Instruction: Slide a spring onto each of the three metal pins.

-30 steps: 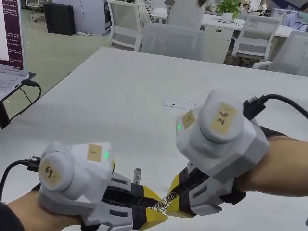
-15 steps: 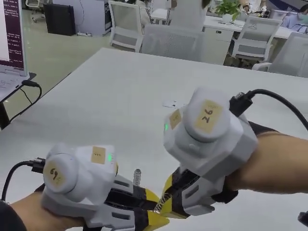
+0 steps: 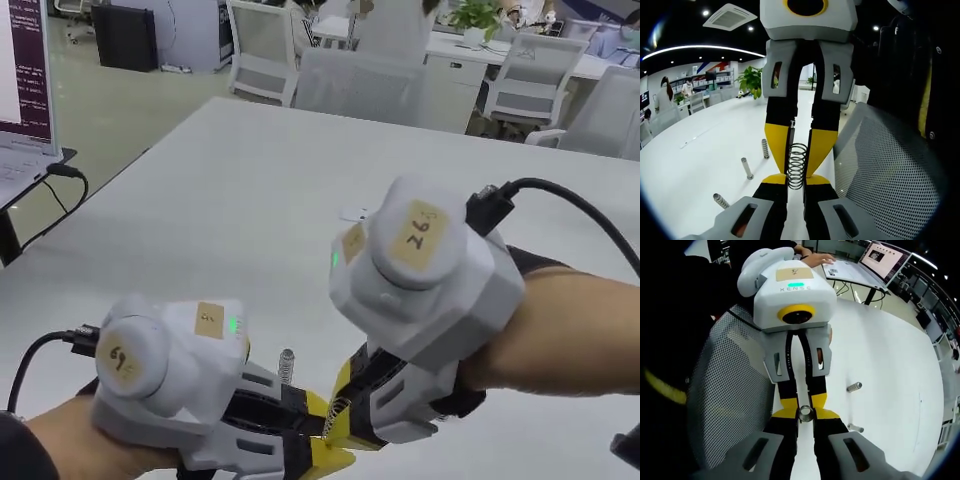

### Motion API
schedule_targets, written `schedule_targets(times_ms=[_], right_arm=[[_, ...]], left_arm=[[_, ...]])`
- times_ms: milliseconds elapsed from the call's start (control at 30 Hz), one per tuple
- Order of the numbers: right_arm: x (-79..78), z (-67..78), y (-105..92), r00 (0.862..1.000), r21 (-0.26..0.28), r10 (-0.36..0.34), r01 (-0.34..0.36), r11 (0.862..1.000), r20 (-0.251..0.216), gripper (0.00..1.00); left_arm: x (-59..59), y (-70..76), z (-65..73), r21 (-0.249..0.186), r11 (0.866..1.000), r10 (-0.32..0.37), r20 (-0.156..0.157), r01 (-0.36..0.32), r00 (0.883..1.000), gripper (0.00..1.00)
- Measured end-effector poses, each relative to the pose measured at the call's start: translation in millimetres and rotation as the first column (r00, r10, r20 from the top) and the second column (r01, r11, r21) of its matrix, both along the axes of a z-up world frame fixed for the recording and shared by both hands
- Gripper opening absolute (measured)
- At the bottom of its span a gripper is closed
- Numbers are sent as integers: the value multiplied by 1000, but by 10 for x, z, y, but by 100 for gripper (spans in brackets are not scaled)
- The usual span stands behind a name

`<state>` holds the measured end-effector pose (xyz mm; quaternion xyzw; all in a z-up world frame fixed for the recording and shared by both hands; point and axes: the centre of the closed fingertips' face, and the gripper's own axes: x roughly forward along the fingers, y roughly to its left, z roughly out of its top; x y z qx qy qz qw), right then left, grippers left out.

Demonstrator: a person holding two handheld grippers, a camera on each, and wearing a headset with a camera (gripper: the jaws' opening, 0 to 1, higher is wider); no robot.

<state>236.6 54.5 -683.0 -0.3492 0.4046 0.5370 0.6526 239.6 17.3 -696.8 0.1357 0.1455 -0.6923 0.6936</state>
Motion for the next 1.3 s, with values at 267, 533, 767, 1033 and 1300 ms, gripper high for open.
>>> schedule_targets(times_ms=[267,533,767,1033,1300], right_arm=[[23,-3,-29,1000,-2,-9,9,1000,-1,8],[63,11,-103,1000,-4,-28,28,1000,6,8],[127,38,-190,998,-2,-52,52,999,19,8],[198,53,-278,996,-4,-76,76,997,38,8],[259,46,-318,994,-5,-94,95,996,49,8]], left_arm=[[7,19,-40,18,1000,6,-4,-6,1000,7],[32,47,-33,12,1000,26,-16,-25,1000,15],[55,67,-38,12,999,43,-26,-43,999,22],[127,139,-63,9,997,78,-29,-78,997,29],[207,248,-117,10,991,132,-29,-132,991,34]])
